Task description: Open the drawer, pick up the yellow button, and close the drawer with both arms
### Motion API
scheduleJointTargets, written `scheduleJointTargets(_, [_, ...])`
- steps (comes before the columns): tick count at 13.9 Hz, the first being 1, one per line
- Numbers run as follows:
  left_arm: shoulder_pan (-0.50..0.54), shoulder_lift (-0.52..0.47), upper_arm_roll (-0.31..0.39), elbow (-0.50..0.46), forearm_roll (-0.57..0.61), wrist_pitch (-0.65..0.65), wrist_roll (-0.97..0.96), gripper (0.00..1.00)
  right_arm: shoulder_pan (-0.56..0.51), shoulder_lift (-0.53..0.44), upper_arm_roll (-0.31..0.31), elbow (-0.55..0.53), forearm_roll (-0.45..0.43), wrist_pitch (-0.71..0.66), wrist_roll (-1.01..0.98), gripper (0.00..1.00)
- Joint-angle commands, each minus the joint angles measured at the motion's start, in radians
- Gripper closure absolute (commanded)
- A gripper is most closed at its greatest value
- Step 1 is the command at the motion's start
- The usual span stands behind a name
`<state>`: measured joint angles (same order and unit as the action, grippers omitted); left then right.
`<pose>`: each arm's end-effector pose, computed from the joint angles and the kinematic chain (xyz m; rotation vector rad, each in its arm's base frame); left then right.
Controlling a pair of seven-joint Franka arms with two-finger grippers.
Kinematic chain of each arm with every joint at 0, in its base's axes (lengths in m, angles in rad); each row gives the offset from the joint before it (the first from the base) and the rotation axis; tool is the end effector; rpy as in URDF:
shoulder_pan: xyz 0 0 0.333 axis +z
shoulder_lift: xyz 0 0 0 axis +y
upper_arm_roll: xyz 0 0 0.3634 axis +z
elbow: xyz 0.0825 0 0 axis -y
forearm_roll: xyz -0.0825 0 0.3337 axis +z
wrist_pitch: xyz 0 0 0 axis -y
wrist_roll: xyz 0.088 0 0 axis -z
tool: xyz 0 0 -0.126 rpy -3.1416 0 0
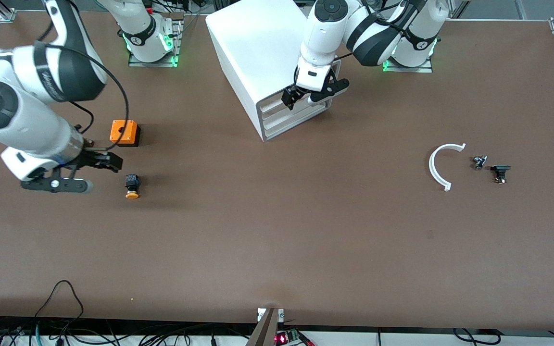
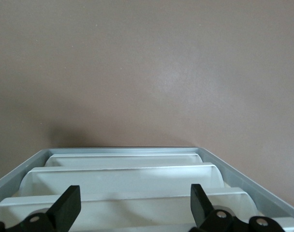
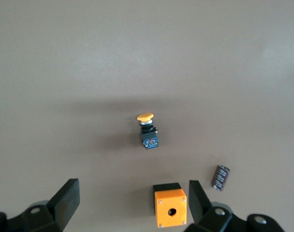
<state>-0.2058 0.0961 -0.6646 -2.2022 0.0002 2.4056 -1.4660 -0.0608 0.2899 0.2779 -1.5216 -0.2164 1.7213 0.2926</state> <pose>0.3403 -0.3937 0.4211 2.8663 0.8890 -0.0062 0.5969 0.0843 0.5312 2.9912 -0.0635 -0.0631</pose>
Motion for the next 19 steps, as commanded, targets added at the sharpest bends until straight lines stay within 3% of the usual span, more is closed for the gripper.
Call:
scheduleJointTargets(1, [0.127,-0.032,0.002,0.007,0.029,0.027,-0.011,0.00,0.006,0.018,0.009,0.113,0.006,-0.091,-0.003,0.00])
scheduleJointTargets(3, [0.196,-0.033,0.070,0.050,0.032,0.066,0.030,0.00,0.006,-0.005,-0.008,0.129,0.006,-0.095,-0.004,0.00])
scheduleJointTargets(6, [0.203,-0.094,0.195,0.067,0.029,0.035,0.347,0.00,0.004,-0.043,-0.081,0.124,0.015,-0.080,-0.003,0.00])
scheduleJointTargets(8, [0.203,-0.159,0.275,0.081,0.021,-0.057,0.523,0.00,0.002,-0.054,-0.144,0.120,0.061,-0.080,-0.003,0.00])
scheduleJointTargets(11, [0.201,-0.242,0.385,0.180,0.014,-0.329,0.766,0.00,0.006,-0.063,-0.268,0.116,0.152,-0.080,-0.073,0.00])
scheduleJointTargets(15, [0.201,-0.294,0.496,0.277,0.014,-0.541,1.051,0.00,0.047,-0.122,-0.390,0.059,0.173,-0.101,-0.167,0.00])
scheduleJointTargets(19, [0.200,-0.285,0.576,0.352,0.015,-0.620,1.278,0.00,0.091,-0.158,-0.408,0.031,0.180,-0.101,-0.170,0.00])
